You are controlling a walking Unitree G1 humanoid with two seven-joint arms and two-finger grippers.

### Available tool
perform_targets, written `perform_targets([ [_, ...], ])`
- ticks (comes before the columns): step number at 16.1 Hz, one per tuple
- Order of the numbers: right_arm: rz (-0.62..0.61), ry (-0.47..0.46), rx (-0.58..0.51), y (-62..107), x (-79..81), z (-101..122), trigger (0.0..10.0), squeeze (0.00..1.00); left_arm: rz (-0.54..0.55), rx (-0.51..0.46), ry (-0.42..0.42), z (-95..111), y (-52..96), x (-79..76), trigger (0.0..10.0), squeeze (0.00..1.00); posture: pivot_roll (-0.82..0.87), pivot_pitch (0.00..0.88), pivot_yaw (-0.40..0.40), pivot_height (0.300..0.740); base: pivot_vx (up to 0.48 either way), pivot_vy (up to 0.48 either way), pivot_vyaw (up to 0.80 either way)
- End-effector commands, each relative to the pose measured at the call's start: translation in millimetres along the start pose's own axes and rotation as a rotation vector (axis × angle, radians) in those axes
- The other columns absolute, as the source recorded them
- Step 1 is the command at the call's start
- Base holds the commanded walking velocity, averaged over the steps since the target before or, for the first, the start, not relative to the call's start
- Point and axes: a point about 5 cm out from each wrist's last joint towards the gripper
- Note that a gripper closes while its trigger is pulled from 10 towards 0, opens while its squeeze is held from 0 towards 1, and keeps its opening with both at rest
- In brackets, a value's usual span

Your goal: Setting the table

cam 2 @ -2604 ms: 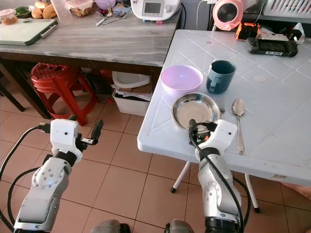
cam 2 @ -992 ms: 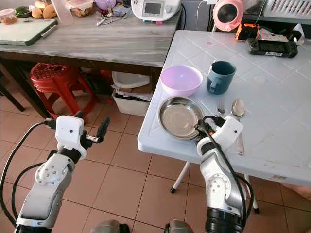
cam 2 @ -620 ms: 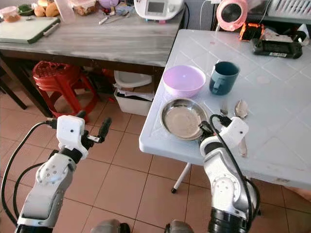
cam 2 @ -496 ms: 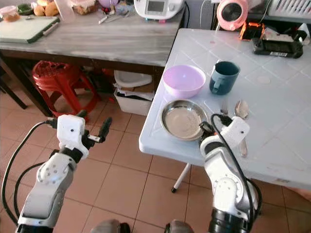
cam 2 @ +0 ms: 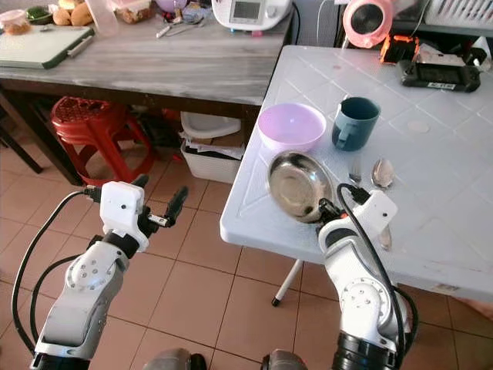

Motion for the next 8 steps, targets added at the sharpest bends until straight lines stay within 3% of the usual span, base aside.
perform_targets([
  [1, -0.057, -0.098, 0.132, 3.1, -2.9, -39.2, 10.0, 1.00, -0.013, -0.004, -0.007, 0.1, -0.7, 0.8, 10.0, 0.00, -0.01, 0.024, 0.060, 0.740, 0.000, 0.000, 0.00],
  [7, -0.043, -0.117, 0.142, 2.7, 6.5, -37.3, 10.0, 1.00, -0.031, -0.008, -0.010, 0.8, -0.8, 0.0, 10.0, 0.00, -0.01, 0.028, 0.063, 0.740, 0.000, 0.000, 0.00],
  [8, -0.037, -0.112, 0.155, 1.4, 7.5, -37.7, 10.0, 0.67, -0.033, -0.008, -0.011, 0.8, -0.9, -0.3, 10.0, 0.00, -0.01, 0.026, 0.062, 0.740, 0.000, 0.000, 0.00],
])
Point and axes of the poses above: a point about 5 cm out from each wrist's last joint towards the gripper, its own y axis pointing back from the gripper into the wrist, its own z axis along the axis of the wrist's last joint, x = y × z, and after that the axes turned 14 degrees about -y, right-handed
